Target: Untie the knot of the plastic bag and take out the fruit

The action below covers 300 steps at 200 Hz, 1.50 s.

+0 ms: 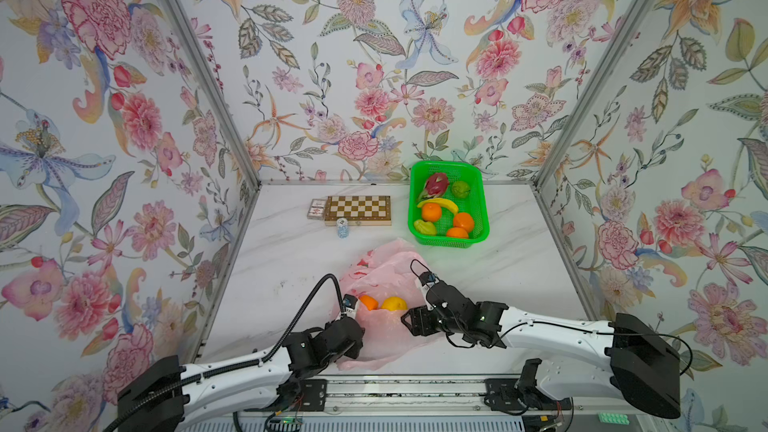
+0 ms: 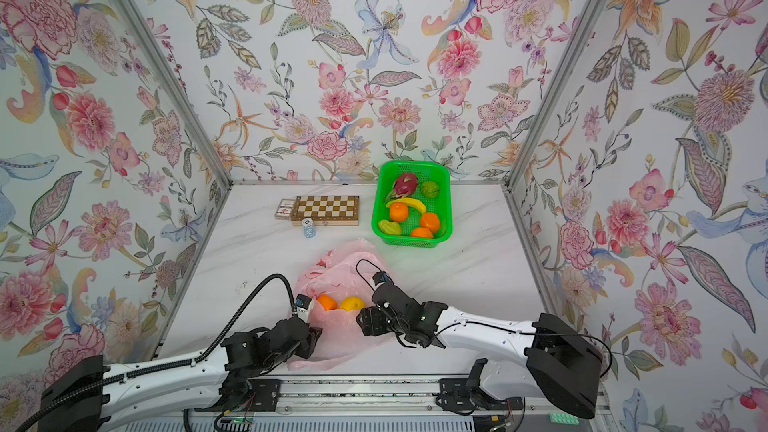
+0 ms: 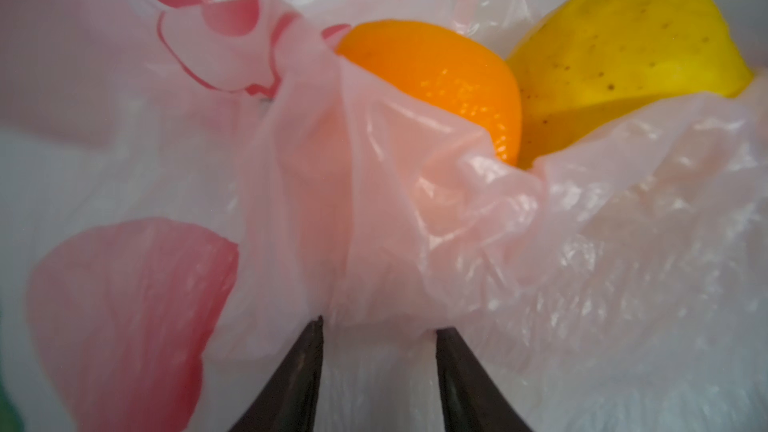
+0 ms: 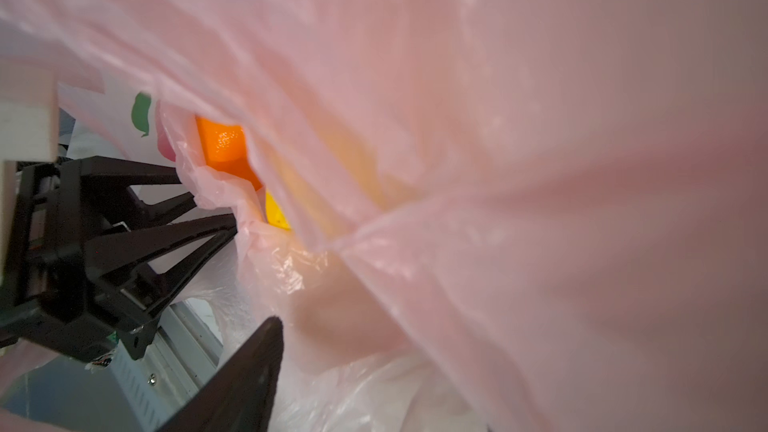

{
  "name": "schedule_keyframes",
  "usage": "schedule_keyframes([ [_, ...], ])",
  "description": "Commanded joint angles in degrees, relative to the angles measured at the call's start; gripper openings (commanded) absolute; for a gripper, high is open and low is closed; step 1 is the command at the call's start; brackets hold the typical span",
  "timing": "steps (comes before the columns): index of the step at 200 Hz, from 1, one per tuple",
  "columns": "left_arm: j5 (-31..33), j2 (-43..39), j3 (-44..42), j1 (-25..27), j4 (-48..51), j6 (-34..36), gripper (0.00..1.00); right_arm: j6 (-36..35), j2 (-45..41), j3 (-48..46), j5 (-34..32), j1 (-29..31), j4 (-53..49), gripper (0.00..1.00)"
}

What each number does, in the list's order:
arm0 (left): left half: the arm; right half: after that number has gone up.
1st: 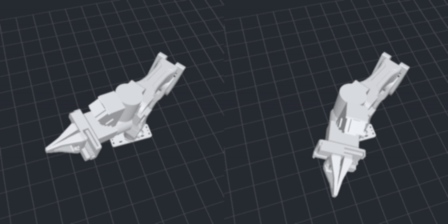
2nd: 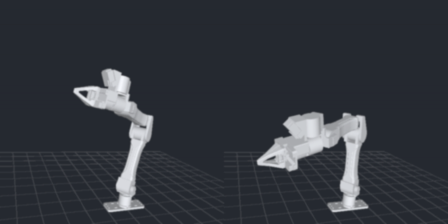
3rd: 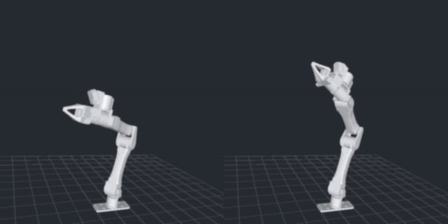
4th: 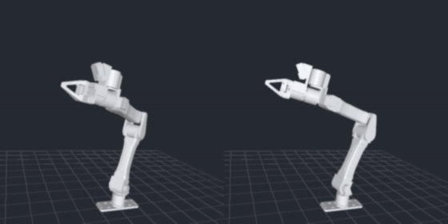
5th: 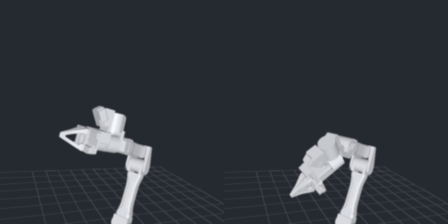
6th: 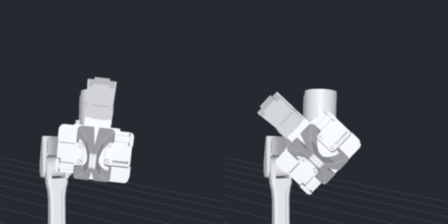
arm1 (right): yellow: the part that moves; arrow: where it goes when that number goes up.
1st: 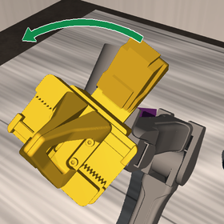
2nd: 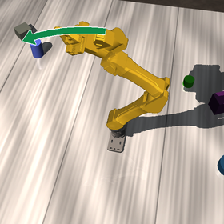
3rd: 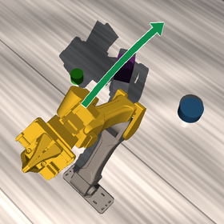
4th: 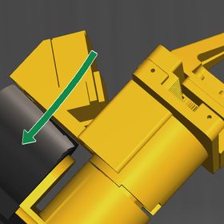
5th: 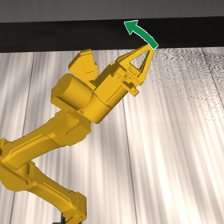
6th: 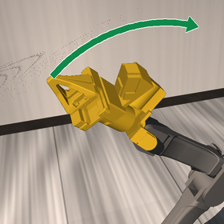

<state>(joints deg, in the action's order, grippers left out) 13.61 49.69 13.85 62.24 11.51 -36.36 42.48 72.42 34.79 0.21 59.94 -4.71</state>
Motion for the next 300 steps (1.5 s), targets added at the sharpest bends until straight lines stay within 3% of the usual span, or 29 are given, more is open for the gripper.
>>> schedule_keyframes([
  [1,-1.20,-3.39,4.05,-0.34,2.51,0.93,0.60,1.83,-2.13,0.90,-3.06,-0.94,1.50,0.74],
  [35,-1.13,-10.58,7.81,-0.16,6.59,2.27,0.76,2.34,-2.85,0.71,-3.77,-2.20,3.00,0.74],
  [82,1.39,-13.09,13.20,-0.54,10.75,6.31,0.80,1.50,-0.82,1.67,-2.87,-2.21,4.02,0.73],
  [147,-1.92,5.76,29.91,-4.06,14.58,7.53,0.67,-2.74,4.89,2.23,-2.92,1.03,0.70,0.62],
  [238,-15.88,18.66,32.63,-11.77,4.52,9.49,0.64,-2.54,9.67,-4.03,-2.14,3.32,6.21,0.60],
  [258,-21.98,22.50,34.34,-11.88,1.50,12.55,0.64,-2.53,9.67,-4.11,-1.96,3.28,6.55,0.60],
  [300,-20.79,28.37,34.14,-12.12,0.61,16.75,0.62,-0.67,6.59,-6.91,-2.43,3.09,10.14,0.60],
])
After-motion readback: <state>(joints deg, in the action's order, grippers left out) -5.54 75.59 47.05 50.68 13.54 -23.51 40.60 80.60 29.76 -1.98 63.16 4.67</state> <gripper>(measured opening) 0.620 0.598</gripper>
